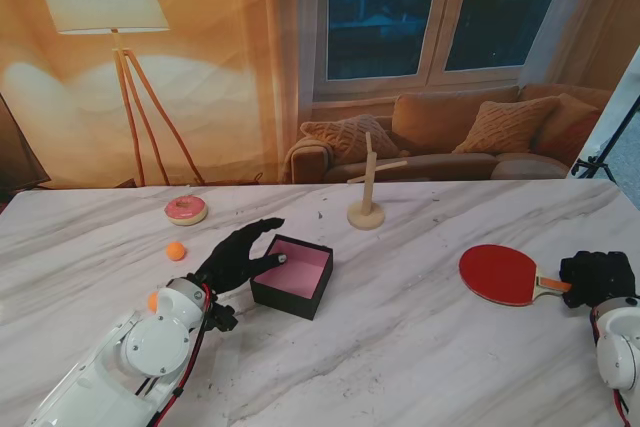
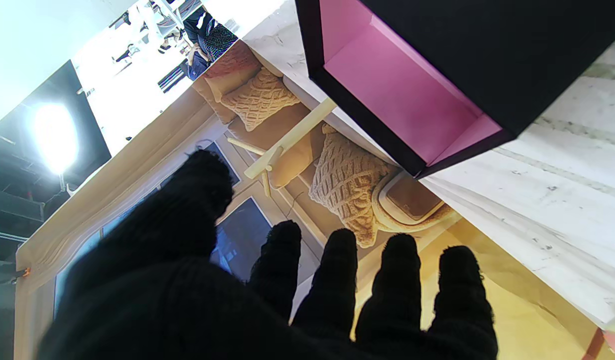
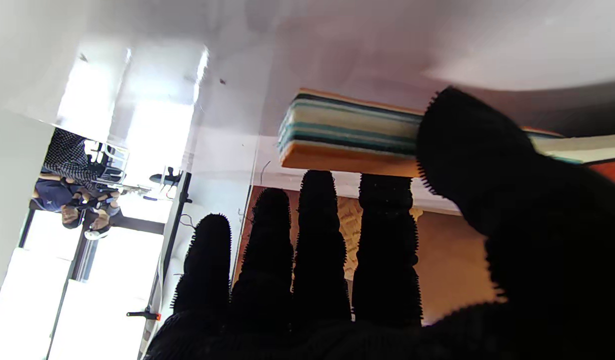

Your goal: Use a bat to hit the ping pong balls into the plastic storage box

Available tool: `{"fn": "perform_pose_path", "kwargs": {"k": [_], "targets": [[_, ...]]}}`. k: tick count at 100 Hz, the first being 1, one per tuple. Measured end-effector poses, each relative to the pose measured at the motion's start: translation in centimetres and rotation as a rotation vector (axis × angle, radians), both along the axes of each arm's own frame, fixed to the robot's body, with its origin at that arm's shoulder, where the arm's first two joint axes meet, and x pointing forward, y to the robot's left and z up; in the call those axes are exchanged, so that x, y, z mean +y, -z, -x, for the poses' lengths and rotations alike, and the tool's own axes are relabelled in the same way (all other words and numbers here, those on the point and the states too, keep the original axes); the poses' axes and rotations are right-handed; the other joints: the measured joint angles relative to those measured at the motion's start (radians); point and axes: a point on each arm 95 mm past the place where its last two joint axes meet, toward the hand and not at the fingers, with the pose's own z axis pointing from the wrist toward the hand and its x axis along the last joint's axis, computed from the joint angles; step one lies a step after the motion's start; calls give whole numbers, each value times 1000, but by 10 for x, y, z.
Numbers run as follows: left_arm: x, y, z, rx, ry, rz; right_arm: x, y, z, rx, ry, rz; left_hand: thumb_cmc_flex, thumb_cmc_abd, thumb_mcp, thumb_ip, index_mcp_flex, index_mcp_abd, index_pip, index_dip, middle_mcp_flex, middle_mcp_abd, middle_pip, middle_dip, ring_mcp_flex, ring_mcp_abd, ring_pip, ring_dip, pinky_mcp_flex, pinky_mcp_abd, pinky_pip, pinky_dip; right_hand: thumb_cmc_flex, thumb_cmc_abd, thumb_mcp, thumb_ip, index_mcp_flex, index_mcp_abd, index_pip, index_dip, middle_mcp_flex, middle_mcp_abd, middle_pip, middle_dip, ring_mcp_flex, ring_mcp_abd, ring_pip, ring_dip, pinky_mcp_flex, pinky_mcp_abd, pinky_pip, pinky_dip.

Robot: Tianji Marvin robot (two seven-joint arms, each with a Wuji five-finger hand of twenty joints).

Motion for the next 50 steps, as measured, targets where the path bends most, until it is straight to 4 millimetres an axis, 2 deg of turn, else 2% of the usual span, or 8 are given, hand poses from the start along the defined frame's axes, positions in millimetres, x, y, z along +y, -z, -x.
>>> {"fn": "perform_pose_path", "kwargs": {"k": [13,22,31,50], "targets": [[0,0,0,-1,0,1,3,-9,0,-18,-22,-16,0,0,3,0,0,0,0,0,0,0,0,0,0,0,0,0,0,0,0,0,10,21,-28,-2,-1,5,-16,26,81,48,-8,10,74,60,13,4,37,46,25,0],[0,0,0,-1,0,1,5,-14,-1,-28,-33,-28,0,0,3,0,0,0,0,0,0,0,0,0,0,0,0,0,0,0,0,0,20,23,-39,-2,-1,15,-16,43,173,74,-21,11,195,98,34,5,102,82,78,0],[1,0,0,-1,-1,2,7,-19,-1,-36,-49,-41,0,0,3,0,0,0,0,0,0,0,0,0,0,0,0,0,0,1,0,0,20,33,-40,-2,-1,26,-24,50,276,92,-21,17,313,120,72,16,179,111,185,33],[1,0,0,-2,0,3,8,-29,-1,-52,-78,-56,0,1,-13,0,0,0,0,0,0,0,0,0,0,0,0,0,0,1,0,0,20,51,-53,-2,-2,39,-24,51,492,102,-20,70,515,151,197,53,337,141,438,65]]}}
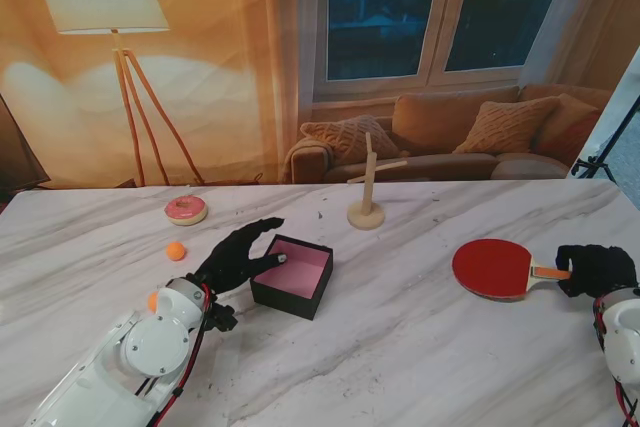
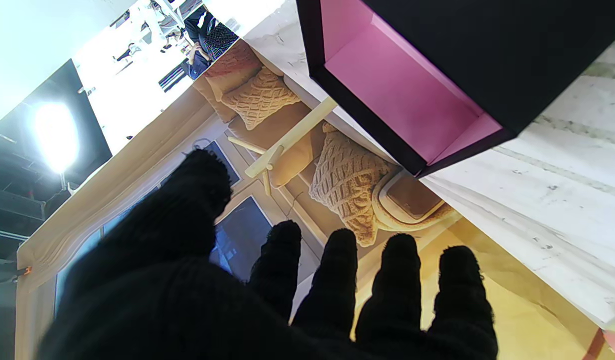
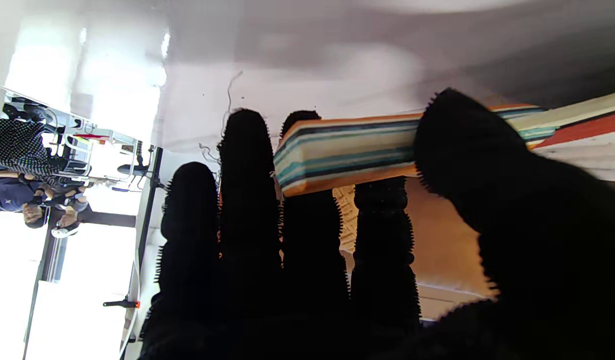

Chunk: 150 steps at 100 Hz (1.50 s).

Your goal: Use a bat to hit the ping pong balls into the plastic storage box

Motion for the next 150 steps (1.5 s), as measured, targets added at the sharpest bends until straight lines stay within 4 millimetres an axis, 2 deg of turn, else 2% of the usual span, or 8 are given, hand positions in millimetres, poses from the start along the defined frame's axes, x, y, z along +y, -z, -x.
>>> {"fn": "perform_pose_path", "kwargs": {"k": [18,31,44,62,89,126,150], "targets": [[0,0,0,0,0,2,3,-9,0,-21,-23,-12,0,0,0,0,0,0,0,0,0,0,-1,0,0,0,0,0,0,0,0,0,0,8,-12,0,0,3,0,5,50,6,11,50,104,13,140,48,98,22,151,8],[0,0,0,-2,1,3,6,-16,0,-39,-42,-33,0,0,-12,0,0,0,0,0,0,0,-1,0,0,0,0,0,0,7,0,0,0,9,-13,-7,0,12,0,9,53,11,68,93,171,10,257,84,155,27,233,15],[1,0,0,-2,0,3,11,-26,1,-68,-69,-60,0,0,-10,0,0,0,0,0,0,0,-1,0,0,0,0,0,0,7,0,0,0,10,-25,-8,0,13,3,14,61,12,141,141,171,10,336,114,169,29,273,25],[1,0,0,-4,-1,5,20,-44,2,-103,-131,-75,0,0,-10,0,0,0,0,0,0,0,-1,0,0,0,0,0,0,8,0,0,0,21,-29,-9,0,35,4,15,75,12,227,178,182,9,413,148,183,33,300,27],[2,0,1,-7,-4,8,39,-66,1,-129,-208,-118,0,12,-10,0,0,0,0,0,1,0,-1,0,0,4,0,0,0,8,0,10,0,21,-30,-9,0,38,9,16,114,4,309,237,182,7,505,197,183,39,334,44],[3,0,1,-8,-7,11,62,-78,-6,-156,-265,-210,0,16,-22,0,0,0,0,0,1,0,-1,0,0,5,0,0,0,8,0,10,0,34,-23,-5,0,75,19,16,126,-14,378,292,182,-1,624,259,183,38,395,130],[3,0,1,-7,-8,12,77,-85,-12,-155,-284,-274,0,24,-22,0,0,0,0,0,1,0,-1,0,0,6,0,0,0,9,0,10,-1,34,-8,-1,0,103,36,16,149,-15,400,312,185,-1,652,281,186,38,405,156]]}}
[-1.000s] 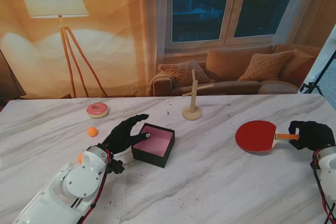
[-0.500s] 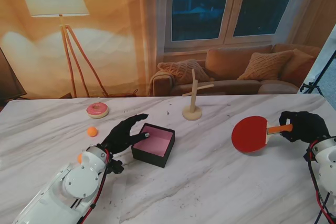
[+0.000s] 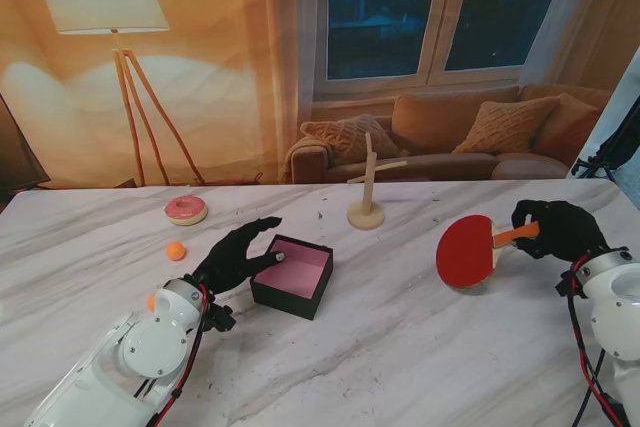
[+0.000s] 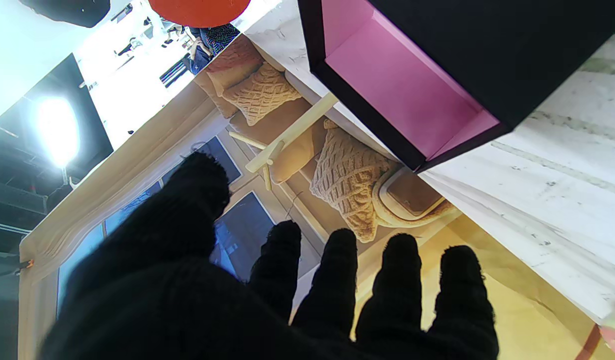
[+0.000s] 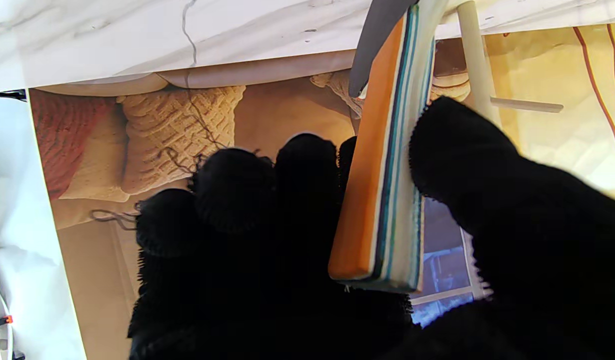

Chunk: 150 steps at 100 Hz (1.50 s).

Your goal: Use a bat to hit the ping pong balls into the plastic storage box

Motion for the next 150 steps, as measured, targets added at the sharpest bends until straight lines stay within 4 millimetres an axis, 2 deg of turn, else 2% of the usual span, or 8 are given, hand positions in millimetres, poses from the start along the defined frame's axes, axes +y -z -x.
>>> {"fn": "perform_pose_path", "kwargs": {"k": [27,85,90,105,120,123,132,150], "targets": [[0,0,0,0,-1,2,14,-6,-4,-7,-39,-12,0,0,0,0,0,0,0,0,0,0,0,0,0,0,0,0,0,0,0,0,-12,-2,22,1,0,8,6,-2,21,0,20,15,39,-1,36,15,29,0,14,22],[0,0,0,-2,-3,8,41,-16,-13,25,-88,-73,0,1,-13,0,0,0,0,0,0,0,0,0,0,3,0,1,0,1,0,1,-12,-4,22,2,0,8,6,-18,21,0,26,29,40,-3,46,17,30,0,21,25],[0,0,0,-2,-3,9,42,-17,-15,33,-92,-76,0,1,-13,0,0,0,0,0,38,0,-1,0,0,4,1,2,1,1,0,2,-12,-4,22,2,0,8,6,-18,21,0,26,30,40,-3,46,17,30,0,21,25],[0,0,0,-2,-2,10,48,-20,-18,55,-98,-110,0,1,-13,0,12,0,0,11,38,0,-3,0,0,7,9,2,1,1,0,2,-12,-4,22,2,0,8,6,-30,21,0,26,30,40,-4,46,17,30,0,22,25],[0,0,0,0,-1,13,53,-21,-22,69,-93,-128,2,1,-13,0,12,0,0,11,38,1,-3,0,0,8,9,2,2,1,0,2,-12,-1,49,5,2,-16,13,-42,21,0,26,30,40,-4,46,19,30,0,22,26],[0,0,0,0,-1,13,54,-21,-22,72,-93,-132,2,1,-13,0,12,0,0,11,38,1,-3,0,0,9,9,2,2,1,0,10,-11,0,54,28,18,-23,25,-43,21,0,26,30,40,-4,46,19,30,0,22,27],[0,0,0,0,-1,14,56,-21,-24,81,-93,-138,2,1,-15,0,12,0,0,11,38,1,-3,0,0,10,11,2,2,1,0,12,-10,2,63,28,40,-53,49,-48,21,0,26,32,43,-4,46,19,30,1,22,31],[-1,0,0,1,-1,17,60,-21,-26,90,-90,-159,2,2,-25,0,12,0,0,11,38,1,-3,0,0,11,11,11,2,1,0,12,-10,3,64,28,40,-53,50,-50,21,0,27,33,43,-4,47,25,31,1,23,33]]}}
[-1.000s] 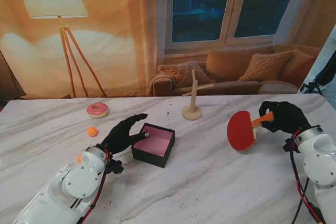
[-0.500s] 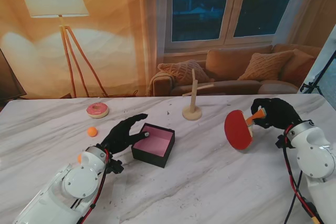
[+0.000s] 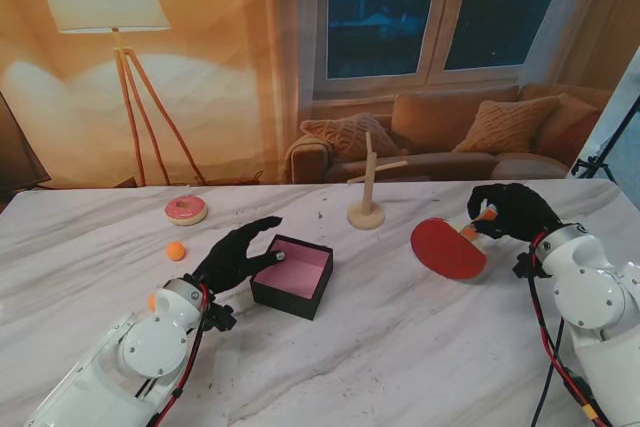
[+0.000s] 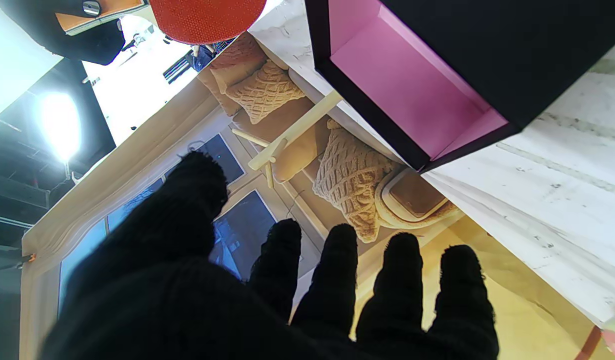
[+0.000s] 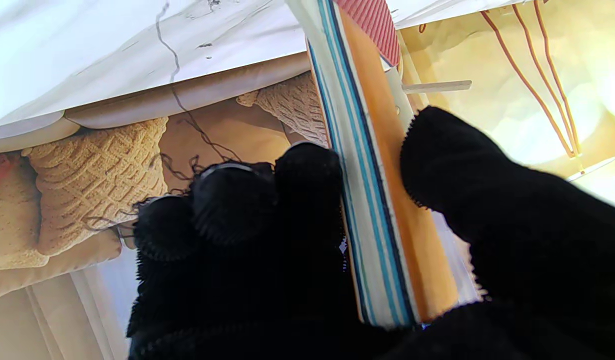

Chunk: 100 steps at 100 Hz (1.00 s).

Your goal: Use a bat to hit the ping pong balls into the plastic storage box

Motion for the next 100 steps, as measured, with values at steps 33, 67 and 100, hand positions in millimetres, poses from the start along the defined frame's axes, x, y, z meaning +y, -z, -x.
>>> {"fn": "perform_pose_path", "kwargs": {"k": [33,67,100], "targets": [[-1,0,-1,2,2,5,8,-1,-1,34,-29,18,1,11,0,0,0,0,0,0,0,0,0,0,0,1,1,1,0,8,0,0,-14,39,-10,22,-4,-8,-22,-19,0,-1,52,70,50,-13,138,32,78,12,105,58],[-2,0,-1,5,-5,18,18,-2,-1,73,-51,-8,1,23,-14,0,0,0,0,-1,0,11,0,0,0,8,8,1,0,10,0,0,-23,114,-79,20,-61,-75,-48,-5,32,-7,122,124,171,-63,329,66,445,14,245,122],[-2,0,-1,7,-7,21,23,-2,-3,69,-21,-78,1,23,-26,0,24,0,-1,-6,1,11,0,0,0,8,9,1,8,13,0,0,-68,128,-107,27,-44,-87,-63,-71,100,-16,108,58,194,-24,258,47,452,54,250,-27]]}}
